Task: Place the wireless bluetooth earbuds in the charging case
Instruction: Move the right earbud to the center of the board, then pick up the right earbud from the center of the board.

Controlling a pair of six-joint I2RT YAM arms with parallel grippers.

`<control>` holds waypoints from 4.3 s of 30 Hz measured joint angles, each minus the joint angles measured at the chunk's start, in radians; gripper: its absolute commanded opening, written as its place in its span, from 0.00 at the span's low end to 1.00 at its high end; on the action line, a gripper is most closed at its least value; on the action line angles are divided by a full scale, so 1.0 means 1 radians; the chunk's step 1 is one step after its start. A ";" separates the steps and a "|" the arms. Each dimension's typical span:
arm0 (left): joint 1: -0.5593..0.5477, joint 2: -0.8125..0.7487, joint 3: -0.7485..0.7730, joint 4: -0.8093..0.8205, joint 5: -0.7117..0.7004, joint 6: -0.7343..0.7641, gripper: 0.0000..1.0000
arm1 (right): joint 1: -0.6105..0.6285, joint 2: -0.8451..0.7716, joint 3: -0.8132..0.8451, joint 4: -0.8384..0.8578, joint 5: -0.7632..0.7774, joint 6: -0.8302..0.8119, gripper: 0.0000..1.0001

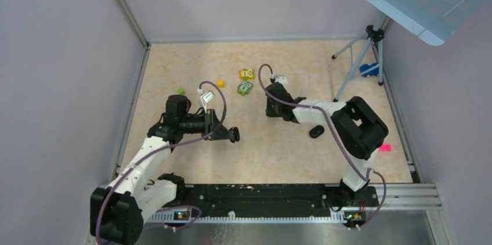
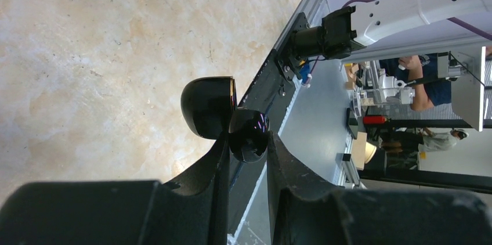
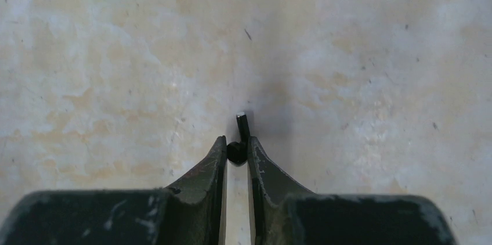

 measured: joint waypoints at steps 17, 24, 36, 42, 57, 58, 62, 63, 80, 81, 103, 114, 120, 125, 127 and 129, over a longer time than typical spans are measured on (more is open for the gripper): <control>-0.013 0.012 -0.016 0.213 0.188 -0.129 0.00 | 0.096 -0.384 -0.316 -0.149 -0.087 -0.044 0.11; -0.013 0.020 -0.043 0.302 0.189 -0.195 0.00 | 0.207 -0.393 -0.319 -0.236 -0.083 -0.117 0.37; -0.014 0.027 -0.046 0.357 0.209 -0.235 0.00 | 0.230 -0.473 -0.364 -0.264 -0.041 -0.127 0.54; -0.014 0.027 -0.054 0.371 0.212 -0.241 0.00 | 0.230 -0.472 -0.364 -0.296 -0.004 -0.111 0.53; -0.222 0.065 -0.054 0.359 0.201 -0.197 0.00 | 0.230 -0.610 -0.364 -0.383 0.047 -0.044 0.61; -0.241 0.067 -0.054 0.365 0.201 -0.197 0.00 | 0.230 -0.631 -0.364 -0.383 0.047 -0.040 0.61; -0.278 0.068 -0.046 0.379 0.205 -0.187 0.00 | 0.230 -0.685 -0.364 -0.384 0.046 -0.020 0.60; -0.281 0.068 -0.037 0.378 0.205 -0.181 0.00 | 0.230 -0.695 -0.364 -0.386 0.046 -0.007 0.59; -0.283 0.068 0.013 0.312 0.147 -0.106 0.00 | 0.230 -0.662 -0.451 -0.268 0.053 0.300 0.41; -0.283 0.068 0.013 0.309 0.143 -0.105 0.00 | 0.230 -0.639 -0.451 -0.267 0.050 0.300 0.41; -0.283 0.067 0.013 0.286 0.107 -0.104 0.00 | 0.230 -0.425 -0.386 -0.171 -0.023 0.311 0.34; -0.283 0.067 0.013 0.287 0.107 -0.104 0.00 | 0.230 -0.399 -0.386 -0.172 -0.024 0.326 0.30; -0.283 0.067 0.013 0.286 0.106 -0.104 0.00 | 0.230 -0.397 -0.386 -0.172 -0.024 0.327 0.25; -0.283 0.068 0.011 0.290 0.108 -0.113 0.00 | 0.230 -0.398 -0.386 -0.172 -0.024 0.327 0.21; -0.283 0.069 0.009 0.293 0.108 -0.122 0.00 | 0.230 -0.399 -0.386 -0.172 -0.023 0.326 0.20; -0.283 0.075 0.009 0.295 0.108 -0.130 0.00 | 0.230 -0.405 -0.386 -0.172 -0.021 0.326 0.19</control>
